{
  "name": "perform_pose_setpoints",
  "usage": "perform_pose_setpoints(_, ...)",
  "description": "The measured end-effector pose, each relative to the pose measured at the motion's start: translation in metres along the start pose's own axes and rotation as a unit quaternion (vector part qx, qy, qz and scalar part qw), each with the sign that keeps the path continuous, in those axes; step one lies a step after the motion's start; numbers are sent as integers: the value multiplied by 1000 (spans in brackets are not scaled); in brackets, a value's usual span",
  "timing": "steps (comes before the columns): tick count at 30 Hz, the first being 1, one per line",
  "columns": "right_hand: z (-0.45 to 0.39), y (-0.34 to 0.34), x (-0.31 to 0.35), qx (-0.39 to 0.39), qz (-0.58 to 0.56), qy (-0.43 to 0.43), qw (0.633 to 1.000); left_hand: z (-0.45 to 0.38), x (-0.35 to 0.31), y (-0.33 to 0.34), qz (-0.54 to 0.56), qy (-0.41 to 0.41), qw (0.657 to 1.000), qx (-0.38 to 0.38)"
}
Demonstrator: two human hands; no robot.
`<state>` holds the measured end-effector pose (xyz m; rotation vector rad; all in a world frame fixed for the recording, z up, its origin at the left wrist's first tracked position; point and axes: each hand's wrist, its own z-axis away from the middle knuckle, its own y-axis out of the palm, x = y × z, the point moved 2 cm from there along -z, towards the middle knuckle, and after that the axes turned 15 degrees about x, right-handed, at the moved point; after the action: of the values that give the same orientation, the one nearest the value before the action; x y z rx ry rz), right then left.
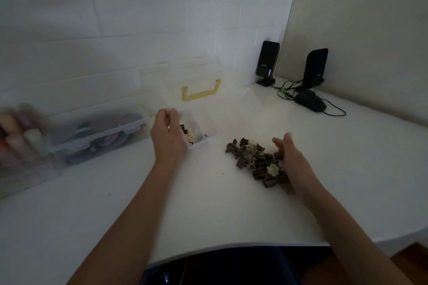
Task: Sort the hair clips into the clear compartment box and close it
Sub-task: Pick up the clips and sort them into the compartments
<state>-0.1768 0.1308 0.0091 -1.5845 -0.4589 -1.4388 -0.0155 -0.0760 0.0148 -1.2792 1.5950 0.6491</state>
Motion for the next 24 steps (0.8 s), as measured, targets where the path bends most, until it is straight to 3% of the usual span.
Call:
perform_pose_setpoints(5,6,26,10,-57,101,-23,993,-3,1,3,31,-10,999,-1)
perform_pose_setpoints(12,-19,31,12,-49,-16,-65,997,-1,-1,2,19,10,1000,12)
perform_pose_setpoints(16,-25,20,5,66,-90,-76,991,0,-1,1,26,14,999,12)
perform_pose_setpoints(19,-23,7,6,182,-152,-104,966,-1,-1,2,26,13,1000,10)
perform_pose_setpoints(24,-19,-4,3,293,-106,-167,935,3,-9,4,6,23,1000,15)
